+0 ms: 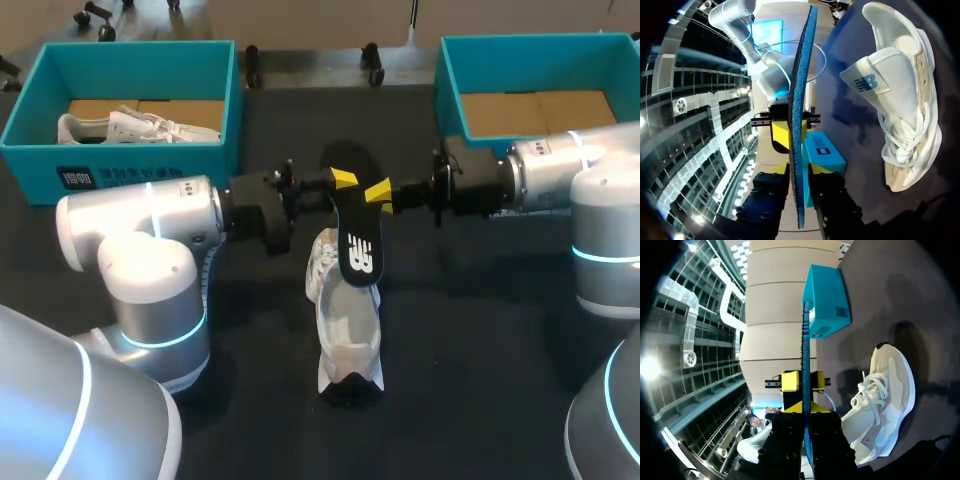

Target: Take the shoe out of the shoebox, open the shoe tongue, remove and reinsert the insole, then place the shoe into the shoebox

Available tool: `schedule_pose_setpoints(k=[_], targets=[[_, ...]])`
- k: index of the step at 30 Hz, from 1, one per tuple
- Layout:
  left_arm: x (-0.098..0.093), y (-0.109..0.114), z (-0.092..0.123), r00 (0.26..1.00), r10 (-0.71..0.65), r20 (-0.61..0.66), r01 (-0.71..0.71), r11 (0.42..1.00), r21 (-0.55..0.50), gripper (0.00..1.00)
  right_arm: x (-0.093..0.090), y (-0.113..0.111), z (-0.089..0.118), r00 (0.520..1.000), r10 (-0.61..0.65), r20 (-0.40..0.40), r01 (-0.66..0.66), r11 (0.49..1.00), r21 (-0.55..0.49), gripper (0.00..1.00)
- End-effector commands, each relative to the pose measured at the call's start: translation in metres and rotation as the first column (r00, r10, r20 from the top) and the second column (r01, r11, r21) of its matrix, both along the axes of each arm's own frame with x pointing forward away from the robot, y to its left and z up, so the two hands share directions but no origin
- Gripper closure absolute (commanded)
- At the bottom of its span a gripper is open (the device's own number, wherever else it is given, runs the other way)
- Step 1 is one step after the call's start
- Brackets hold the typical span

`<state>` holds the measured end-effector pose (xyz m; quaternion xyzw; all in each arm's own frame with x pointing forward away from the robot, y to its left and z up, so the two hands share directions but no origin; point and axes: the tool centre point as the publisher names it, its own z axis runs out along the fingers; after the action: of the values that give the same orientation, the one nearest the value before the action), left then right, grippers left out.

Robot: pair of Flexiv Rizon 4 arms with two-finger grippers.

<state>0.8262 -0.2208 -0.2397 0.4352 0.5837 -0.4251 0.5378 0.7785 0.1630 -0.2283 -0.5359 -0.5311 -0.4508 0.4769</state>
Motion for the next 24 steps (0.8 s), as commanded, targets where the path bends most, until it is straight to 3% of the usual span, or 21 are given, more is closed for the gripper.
schedule_pose_setpoints(k=[1,3,8,10,11,12,13,14,19,24], targets=[[0.002,-0.004,0.001,1.0,0.0,0.003,0.0,1.0,0.005,0.82,-0.001,0.001,-0.001,1.0,-0.002,0.001,0.002,1.0,-0.001,1.0],[0.003,-0.004,0.001,1.0,-0.001,0.004,0.001,1.0,0.005,1.0,-0.001,0.001,-0.001,1.0,-0.002,0.001,0.002,1.0,-0.001,1.0],[0.004,-0.005,0.001,1.0,-0.01,0.012,0.01,1.0,0.011,1.0,-0.001,0.001,-0.001,1.0,-0.002,0.001,0.002,1.0,-0.001,0.99],[0.004,-0.004,0.002,1.0,-0.012,0.015,0.011,1.0,0.013,1.0,-0.001,0.001,-0.001,1.0,-0.002,0.001,0.002,1.0,-0.001,0.86],[0.003,-0.004,0.002,1.0,-0.011,0.016,0.011,1.0,0.013,1.0,-0.001,0.001,-0.001,1.0,-0.002,0.001,0.002,1.0,-0.001,0.65],[0.003,-0.003,0.003,1.0,-0.012,0.017,0.011,1.0,0.014,1.0,-0.001,0.001,-0.001,1.0,-0.002,0.0,0.002,1.0,0.0,0.51],[0.003,-0.002,0.003,1.0,-0.012,0.017,0.011,1.0,0.014,1.0,-0.001,0.0,-0.001,1.0,0.003,0.0,-0.003,1.0,-0.004,0.13],[0.003,0.0,0.004,1.0,-0.011,0.018,0.011,1.0,0.015,1.0,-0.002,-0.001,0.0,1.0,0.006,0.004,-0.006,1.0,-0.005,0.0],[-0.003,0.011,0.006,1.0,-0.011,0.013,0.011,1.0,0.026,1.0,-0.007,-0.011,0.003,0.997,0.03,0.072,-0.028,0.999,-0.029,0.0],[-0.017,0.028,0.008,0.998,-0.05,-0.023,0.051,0.997,0.051,1.0,-0.014,-0.027,0.005,0.971,0.154,0.183,-0.134,0.984,-0.12,0.0]])
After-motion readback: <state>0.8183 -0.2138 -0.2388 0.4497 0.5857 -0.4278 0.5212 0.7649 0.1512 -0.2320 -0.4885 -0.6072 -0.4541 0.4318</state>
